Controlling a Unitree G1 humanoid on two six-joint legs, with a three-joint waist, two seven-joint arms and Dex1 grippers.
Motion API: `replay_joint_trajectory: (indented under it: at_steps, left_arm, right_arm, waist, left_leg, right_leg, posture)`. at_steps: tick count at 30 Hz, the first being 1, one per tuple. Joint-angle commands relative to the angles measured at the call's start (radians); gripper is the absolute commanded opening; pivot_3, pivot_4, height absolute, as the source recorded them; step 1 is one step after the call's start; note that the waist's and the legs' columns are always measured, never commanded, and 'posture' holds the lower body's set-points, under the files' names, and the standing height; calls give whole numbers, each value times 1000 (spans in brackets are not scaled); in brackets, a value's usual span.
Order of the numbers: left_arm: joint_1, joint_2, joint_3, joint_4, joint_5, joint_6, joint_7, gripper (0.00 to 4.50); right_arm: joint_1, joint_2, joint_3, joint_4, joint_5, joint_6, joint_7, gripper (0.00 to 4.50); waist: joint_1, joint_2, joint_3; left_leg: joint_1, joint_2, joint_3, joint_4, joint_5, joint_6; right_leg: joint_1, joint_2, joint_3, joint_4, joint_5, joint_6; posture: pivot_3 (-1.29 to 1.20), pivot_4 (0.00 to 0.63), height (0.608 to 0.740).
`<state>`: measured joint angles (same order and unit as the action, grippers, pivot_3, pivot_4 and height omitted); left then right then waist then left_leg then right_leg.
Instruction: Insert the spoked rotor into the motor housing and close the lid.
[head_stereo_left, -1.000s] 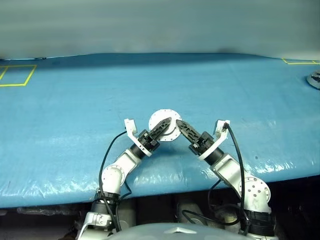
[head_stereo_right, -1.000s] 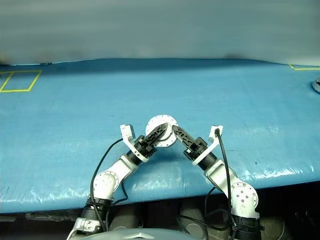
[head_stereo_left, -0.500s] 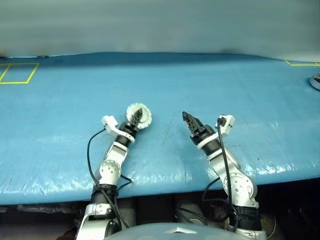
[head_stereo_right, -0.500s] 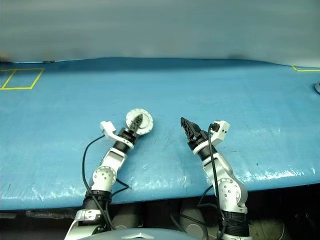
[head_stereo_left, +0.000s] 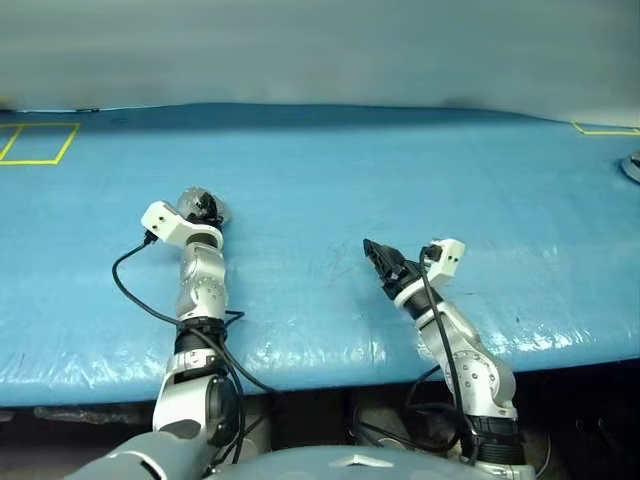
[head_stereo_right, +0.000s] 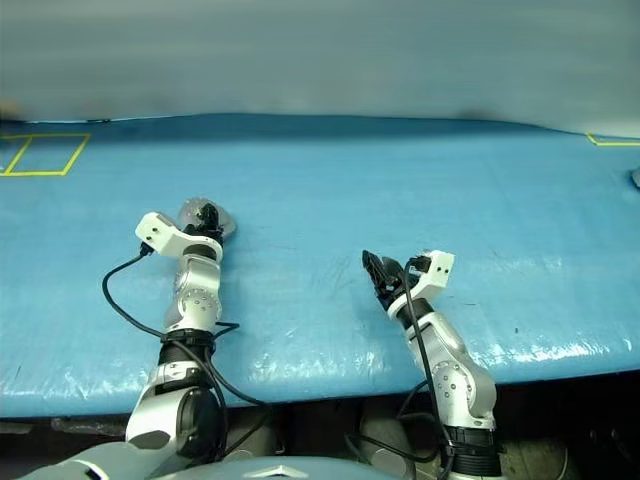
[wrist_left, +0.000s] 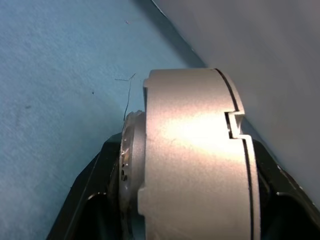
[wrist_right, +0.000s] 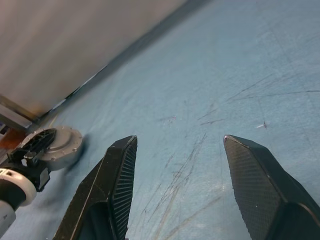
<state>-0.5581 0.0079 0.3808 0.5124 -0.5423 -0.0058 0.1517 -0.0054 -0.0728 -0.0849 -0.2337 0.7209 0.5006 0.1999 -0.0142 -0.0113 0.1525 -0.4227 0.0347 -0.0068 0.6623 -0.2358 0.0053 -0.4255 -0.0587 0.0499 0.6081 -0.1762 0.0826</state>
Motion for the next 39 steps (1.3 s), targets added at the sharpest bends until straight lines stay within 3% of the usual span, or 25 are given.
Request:
replay_joint_trajectory:
  at_steps: [1,6,10,14,17,19,21,23,26,28,31,34,37,39]
  left_arm:
    - [-3,23,2,42,57,2,22,2962]
    - [44,20,48,-65,69,-47,81,4455]
    - [118,22,52,-222,137,-50,183,4484]
    - [174,5,70,-403,322,-116,396,4484]
    - [177,25,16,-478,455,-150,421,4484]
    - [164,58,-77,-491,467,-224,265,4484]
    - [193,88,-242,-530,301,-158,-104,4484]
    - [241,160,-379,-548,262,-81,-356,4484]
    - [289,300,-539,-521,378,-22,-545,4484]
    - [316,362,-609,-499,419,-13,-636,4484]
    - [343,365,-613,-502,365,0,-712,4484]
    - [370,372,-619,-497,388,-7,-748,4500]
    - [395,379,-615,-521,353,11,-810,4500]
    - [408,378,-606,-534,338,15,-833,4500]
  right_arm:
    - [-13,-11,9,-6,-21,8,18,2915]
    - [-30,-39,30,5,-67,52,6,2921]
    - [-35,-47,37,4,-87,72,13,2921]
    - [-49,-52,47,22,-112,120,-6,2921]
    - [-65,-54,76,26,-161,123,-17,2921]
    - [-74,-61,103,25,-236,50,-11,2921]
    - [-87,-110,151,44,-398,-118,-10,2921]
    - [-95,-151,173,78,-509,-240,-15,2921]
    - [-113,-207,136,127,-492,-267,72,2921]
    - [-122,-244,89,142,-414,-234,164,2921]
    - [-123,-295,75,156,-414,-269,246,2921]
    - [-117,-380,88,179,-433,-343,392,3493]
    - [-124,-420,106,206,-468,-374,445,4476]
    - [-133,-423,107,225,-487,-397,453,4476]
  waist:
    - [-3,0,0]
    - [-11,-1,0]
    - [-9,-1,0]
    - [-3,-2,1]
    - [4,-3,1]
    - [7,-3,1]
    - [11,-3,0]
    - [7,-3,0]
    - [-15,-2,0]
    - [-30,-2,0]
    - [-30,-2,1]
    - [-22,-1,1]
    - [-22,-1,1]
    - [-22,-1,1]
  left_leg:
    - [2,0,0,0,0,0]
    - [8,1,1,-2,0,0]
    - [8,1,1,-2,0,0]
    - [8,1,1,-2,0,0]
    - [8,1,1,-2,0,-1]
    - [9,1,1,-2,2,-3]
    - [9,0,0,-1,2,-4]
    - [9,-3,1,-1,3,-5]
    - [10,-6,3,-2,2,-4]
    - [12,-5,3,-6,2,-4]
    - [11,-2,1,-8,2,-4]
    - [10,0,2,-8,2,-4]
    - [11,0,2,-8,2,-4]
    - [11,0,3,-8,2,-4]
  right_leg:
    - [2,0,0,0,0,0]
    - [6,0,0,1,-3,3]
    - [6,0,1,1,0,-1]
    - [6,0,1,0,0,-1]
    - [7,0,1,0,0,-1]
    - [8,0,0,1,0,-1]
    - [9,0,0,1,-1,0]
    - [9,-1,2,0,-3,3]
    - [9,-2,7,0,-3,3]
    - [8,-1,8,0,-2,2]
    - [5,2,8,2,-3,-1]
    - [4,4,8,2,-4,0]
    - [5,4,8,2,-5,1]
    - [5,4,9,2,-5,1]
  posture:
    - [0,150,740]
    - [0,150,740]
    - [0,150,740]
    - [0,150,740]
    - [0,150,740]
    - [0,150,740]
    - [0,150,740]
    - [0,150,740]
    - [0,150,740]
    - [0,150,740]
    - [0,150,740]
    - [0,150,740]
    - [0,150,740]
    - [0,150,740]
